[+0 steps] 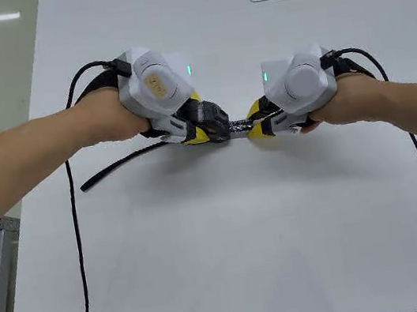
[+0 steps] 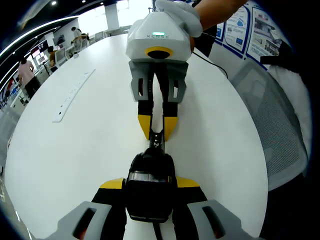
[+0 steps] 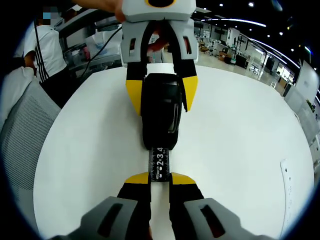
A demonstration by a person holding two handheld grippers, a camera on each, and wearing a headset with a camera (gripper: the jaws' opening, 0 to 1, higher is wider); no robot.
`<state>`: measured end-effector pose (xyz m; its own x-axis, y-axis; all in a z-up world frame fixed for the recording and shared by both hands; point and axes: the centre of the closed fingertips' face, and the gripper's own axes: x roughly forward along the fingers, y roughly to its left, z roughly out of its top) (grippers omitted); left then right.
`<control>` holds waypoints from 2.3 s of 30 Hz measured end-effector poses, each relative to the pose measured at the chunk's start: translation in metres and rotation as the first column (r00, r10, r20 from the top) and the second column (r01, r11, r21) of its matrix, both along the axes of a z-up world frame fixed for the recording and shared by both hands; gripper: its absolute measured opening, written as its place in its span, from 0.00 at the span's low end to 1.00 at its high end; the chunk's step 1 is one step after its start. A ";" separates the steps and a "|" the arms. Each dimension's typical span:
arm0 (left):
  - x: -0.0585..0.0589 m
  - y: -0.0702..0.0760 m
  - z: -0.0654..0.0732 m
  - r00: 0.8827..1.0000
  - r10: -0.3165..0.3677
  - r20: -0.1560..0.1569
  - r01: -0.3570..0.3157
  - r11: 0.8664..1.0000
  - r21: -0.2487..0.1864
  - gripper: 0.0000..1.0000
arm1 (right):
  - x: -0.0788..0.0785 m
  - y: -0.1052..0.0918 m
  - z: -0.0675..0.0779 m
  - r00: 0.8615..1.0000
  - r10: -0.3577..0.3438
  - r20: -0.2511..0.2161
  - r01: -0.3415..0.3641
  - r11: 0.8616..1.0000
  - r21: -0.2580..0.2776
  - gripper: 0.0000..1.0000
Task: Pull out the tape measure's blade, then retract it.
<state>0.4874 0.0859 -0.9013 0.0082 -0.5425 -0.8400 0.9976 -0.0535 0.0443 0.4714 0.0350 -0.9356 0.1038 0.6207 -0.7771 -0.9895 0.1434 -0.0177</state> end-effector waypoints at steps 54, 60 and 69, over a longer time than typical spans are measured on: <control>-0.002 0.000 0.002 1.000 -0.005 -0.008 0.006 1.000 0.014 0.32 | -0.014 -0.090 0.000 0.998 -0.058 -0.037 0.056 0.997 -0.062 0.12; -0.001 0.000 0.001 1.000 -0.003 -0.011 0.003 1.000 0.015 0.32 | -0.014 -0.099 -0.001 0.997 -0.066 -0.037 0.064 0.996 -0.068 0.12; -0.001 0.000 0.001 1.000 -0.007 -0.011 0.007 1.000 0.017 0.32 | -0.016 -0.114 -0.001 0.996 -0.084 -0.039 0.081 0.994 -0.079 0.12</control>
